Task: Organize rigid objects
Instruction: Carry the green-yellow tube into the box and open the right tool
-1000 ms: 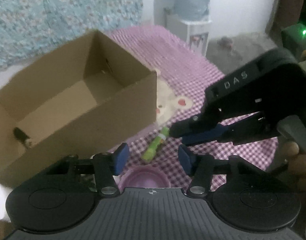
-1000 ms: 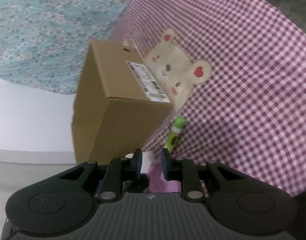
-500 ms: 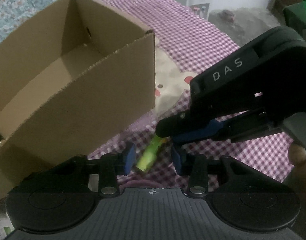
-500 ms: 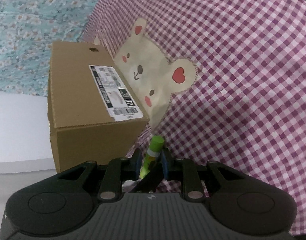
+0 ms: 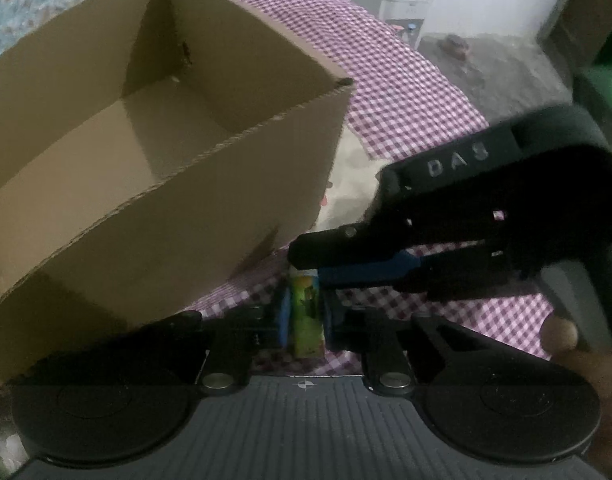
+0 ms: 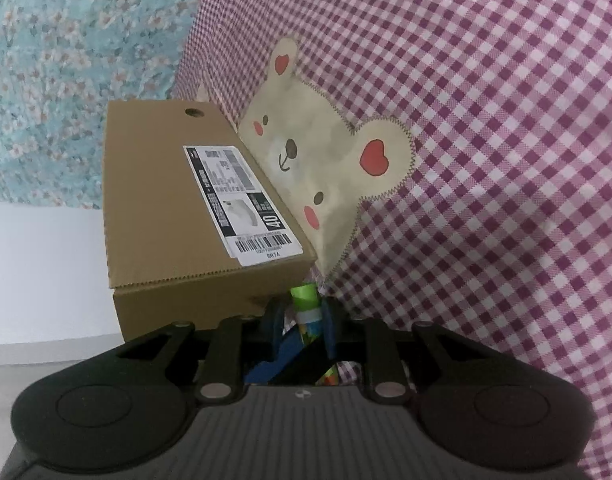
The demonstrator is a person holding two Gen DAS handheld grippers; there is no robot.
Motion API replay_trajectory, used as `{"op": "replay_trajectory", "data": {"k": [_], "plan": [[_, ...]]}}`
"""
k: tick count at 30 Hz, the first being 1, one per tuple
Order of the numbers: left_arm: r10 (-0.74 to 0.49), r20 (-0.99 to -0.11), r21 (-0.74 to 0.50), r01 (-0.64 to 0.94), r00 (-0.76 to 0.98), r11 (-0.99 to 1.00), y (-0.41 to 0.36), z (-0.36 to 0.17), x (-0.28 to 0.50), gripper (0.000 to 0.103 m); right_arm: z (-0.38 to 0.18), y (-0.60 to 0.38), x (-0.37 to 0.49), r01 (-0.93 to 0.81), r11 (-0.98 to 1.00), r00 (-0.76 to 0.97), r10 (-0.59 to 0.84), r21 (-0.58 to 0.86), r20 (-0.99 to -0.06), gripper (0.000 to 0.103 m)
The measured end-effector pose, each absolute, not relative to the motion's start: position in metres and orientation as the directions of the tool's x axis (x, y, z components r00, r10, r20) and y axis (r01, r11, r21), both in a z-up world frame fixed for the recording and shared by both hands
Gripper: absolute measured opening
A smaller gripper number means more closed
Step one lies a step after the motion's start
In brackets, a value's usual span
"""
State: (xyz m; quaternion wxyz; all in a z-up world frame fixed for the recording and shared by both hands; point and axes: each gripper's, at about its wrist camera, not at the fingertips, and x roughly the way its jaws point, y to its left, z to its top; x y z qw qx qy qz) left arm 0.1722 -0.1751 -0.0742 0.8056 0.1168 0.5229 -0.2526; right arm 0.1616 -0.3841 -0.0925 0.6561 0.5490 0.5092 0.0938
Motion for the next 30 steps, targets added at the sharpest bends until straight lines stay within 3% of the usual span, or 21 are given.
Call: {"op": "replay_trajectory", "data": {"k": [10,20,25,30], "plan": [[-0.365,-0.871,-0.145,0.538,0.33,0.83,-0.176,-0.045,0.153,0.014,-0.073,-0.392,0.136,0.412,0.367,0.512,0.663,0.834,-0.545,0.021],[-0.455,-0.758,-0.184,0.515,0.468,0.837,-0.14,0.032,0.113,0.014,0.022,-0.38,0.1,0.243,0.443,0.595,0.635,0.863,-0.494,0.021],[-0.419,-0.715,-0.179,0.433,0.56,0.884,-0.096,0.064,0.124,0.014,0.064,-0.338,0.133,0.1,0.481,0.562,0.695,0.871,-0.449,0.021],[-0.337,-0.749,-0.172,0.323,0.571,0.931,-0.062,0.067,0.173,0.014,0.078,-0.287,0.197,0.039,0.495,0.467,0.759,0.868,-0.454,0.021]]}}
